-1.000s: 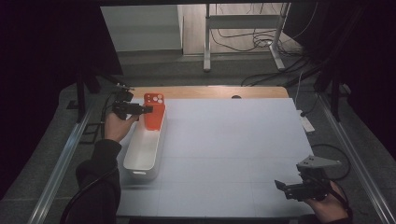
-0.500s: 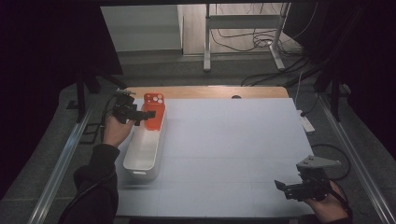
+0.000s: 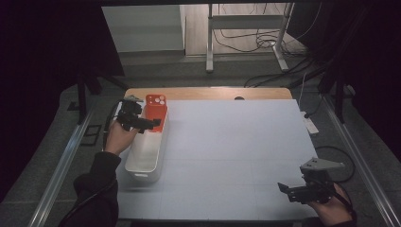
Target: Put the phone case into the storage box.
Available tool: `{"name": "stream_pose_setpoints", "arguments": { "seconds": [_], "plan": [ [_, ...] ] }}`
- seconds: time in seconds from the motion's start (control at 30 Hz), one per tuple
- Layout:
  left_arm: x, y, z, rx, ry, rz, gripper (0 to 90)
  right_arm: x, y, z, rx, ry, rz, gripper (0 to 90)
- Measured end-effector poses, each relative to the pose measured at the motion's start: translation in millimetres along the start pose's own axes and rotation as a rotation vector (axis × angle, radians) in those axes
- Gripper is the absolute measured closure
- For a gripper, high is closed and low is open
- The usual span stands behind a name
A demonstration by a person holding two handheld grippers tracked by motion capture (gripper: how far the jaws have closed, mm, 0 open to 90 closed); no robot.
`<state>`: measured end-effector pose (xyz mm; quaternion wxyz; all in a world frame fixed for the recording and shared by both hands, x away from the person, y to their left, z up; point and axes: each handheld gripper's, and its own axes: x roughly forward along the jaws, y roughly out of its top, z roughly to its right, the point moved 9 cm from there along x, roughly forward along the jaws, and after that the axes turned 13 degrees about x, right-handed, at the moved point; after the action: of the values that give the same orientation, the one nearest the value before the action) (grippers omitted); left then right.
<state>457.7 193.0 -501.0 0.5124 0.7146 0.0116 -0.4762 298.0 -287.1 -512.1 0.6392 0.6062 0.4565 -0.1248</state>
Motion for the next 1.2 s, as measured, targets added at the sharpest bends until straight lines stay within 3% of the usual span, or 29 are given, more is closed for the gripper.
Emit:
{"name": "stream_pose_setpoints", "arguments": {
  "seconds": [0.6,1.2],
  "plan": [
    [-5.0,-0.7,25.3,0.033,-0.039,0.013,0.0,-0.2,0.2,-0.8,-0.004,0.0,0.001,0.0],
    [-19.2,2.2,51.9,0.06,-0.074,0.073,0.0,-0.1,0.1,-1.5,-0.012,0.004,-0.001,0.0]
  ]
}}
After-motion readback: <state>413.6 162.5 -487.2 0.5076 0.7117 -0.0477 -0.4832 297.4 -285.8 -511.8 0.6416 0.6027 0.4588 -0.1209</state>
